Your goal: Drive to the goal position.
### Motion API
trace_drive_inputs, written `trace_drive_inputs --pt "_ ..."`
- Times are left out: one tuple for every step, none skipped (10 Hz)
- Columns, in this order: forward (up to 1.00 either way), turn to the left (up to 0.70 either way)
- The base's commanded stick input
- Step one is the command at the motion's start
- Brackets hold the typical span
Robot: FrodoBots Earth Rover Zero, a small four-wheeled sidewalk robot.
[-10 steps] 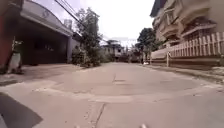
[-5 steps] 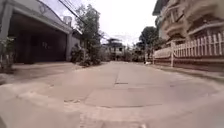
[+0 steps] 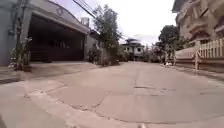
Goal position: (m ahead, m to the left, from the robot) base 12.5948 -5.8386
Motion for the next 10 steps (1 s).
trace_drive_inputs --pt "1.0 0.39" --pt "1.0 0.37" --pt "1.0 0.35" --pt "1.0 0.3" --pt "1.0 0.24" --pt "1.0 0.17" --pt "1.0 0.1" --pt "1.0 0.04" --pt "1.0 0.0" --pt "1.0 0.0"
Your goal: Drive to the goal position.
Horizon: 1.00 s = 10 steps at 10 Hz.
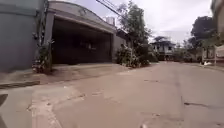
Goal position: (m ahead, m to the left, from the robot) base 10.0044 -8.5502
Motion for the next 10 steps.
trace_drive_inputs --pt "1.0 0.0" --pt "1.0 0.0" --pt "1.0 0.0" --pt "1.0 0.0" --pt "1.0 0.0" --pt "1.0 0.0" --pt "1.0 0.0" --pt "1.0 0.0" --pt "1.0 0.0" --pt "1.0 0.0"
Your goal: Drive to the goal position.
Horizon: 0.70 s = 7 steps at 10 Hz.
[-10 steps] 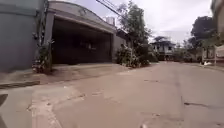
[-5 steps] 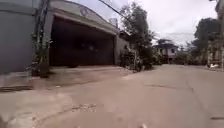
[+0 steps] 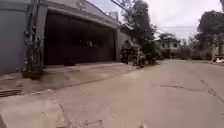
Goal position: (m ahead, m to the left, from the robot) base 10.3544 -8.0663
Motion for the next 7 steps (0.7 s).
trace_drive_inputs --pt "1.0 -0.01" --pt "1.0 -0.02" --pt "1.0 -0.07" --pt "1.0 -0.14" --pt "1.0 -0.21" --pt "1.0 -0.28" --pt "1.0 -0.35"
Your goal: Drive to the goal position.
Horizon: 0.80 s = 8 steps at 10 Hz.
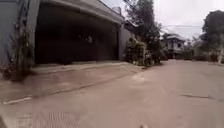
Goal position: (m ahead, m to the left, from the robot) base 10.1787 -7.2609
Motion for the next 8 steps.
trace_drive_inputs --pt "1.0 -0.38" --pt "1.0 -0.38" --pt "1.0 -0.38" --pt "1.0 -0.38" --pt "1.0 -0.38" --pt "1.0 -0.38" --pt "1.0 -0.38" --pt "1.0 -0.38"
